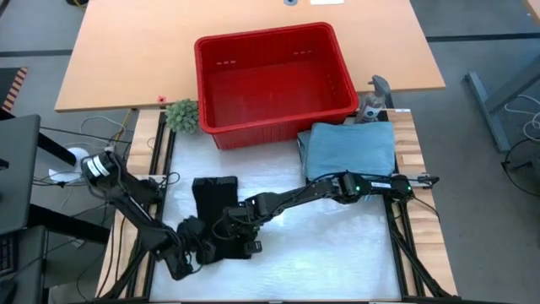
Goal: Fold Laundry from Bin
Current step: Fold the black boxer short
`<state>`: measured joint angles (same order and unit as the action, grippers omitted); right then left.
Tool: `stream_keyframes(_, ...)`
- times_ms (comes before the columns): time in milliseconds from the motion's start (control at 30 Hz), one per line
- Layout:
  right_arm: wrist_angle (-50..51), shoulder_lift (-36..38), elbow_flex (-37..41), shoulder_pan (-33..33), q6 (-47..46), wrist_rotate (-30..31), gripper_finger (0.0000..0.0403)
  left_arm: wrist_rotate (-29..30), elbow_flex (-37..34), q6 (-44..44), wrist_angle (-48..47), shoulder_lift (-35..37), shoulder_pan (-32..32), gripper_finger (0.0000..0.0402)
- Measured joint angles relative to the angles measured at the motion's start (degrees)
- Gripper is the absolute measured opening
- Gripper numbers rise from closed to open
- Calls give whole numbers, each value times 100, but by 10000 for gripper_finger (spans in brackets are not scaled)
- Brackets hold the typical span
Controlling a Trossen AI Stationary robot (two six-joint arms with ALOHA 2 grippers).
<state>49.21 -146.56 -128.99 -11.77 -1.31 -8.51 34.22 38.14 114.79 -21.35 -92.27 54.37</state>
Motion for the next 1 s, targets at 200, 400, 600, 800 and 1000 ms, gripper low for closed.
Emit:
stream_keyframes(200, 154, 2, -4, 0, -231, -27, 16, -711, 529, 37, -791, 40, 132, 3)
stream_keyframes(400, 416, 10, -7, 0, -609, -28, 17, -1151, 966, 1, -1749, 76, 334, 4)
stream_keyframes(600, 578, 14, -4, -41, -731, -27, 17, -934, 998, 274, -1771, 76, 372, 4)
stream_keyframes(800, 774, 200, 22, -56, -728, -26, 41, -137, 1000, 561, -1780, 388, 426, 4)
stream_keyframes(1000, 1162, 363, 26, 2, -834, -31, 64, 104, 1000, 370, -1935, 677, 522, 26)
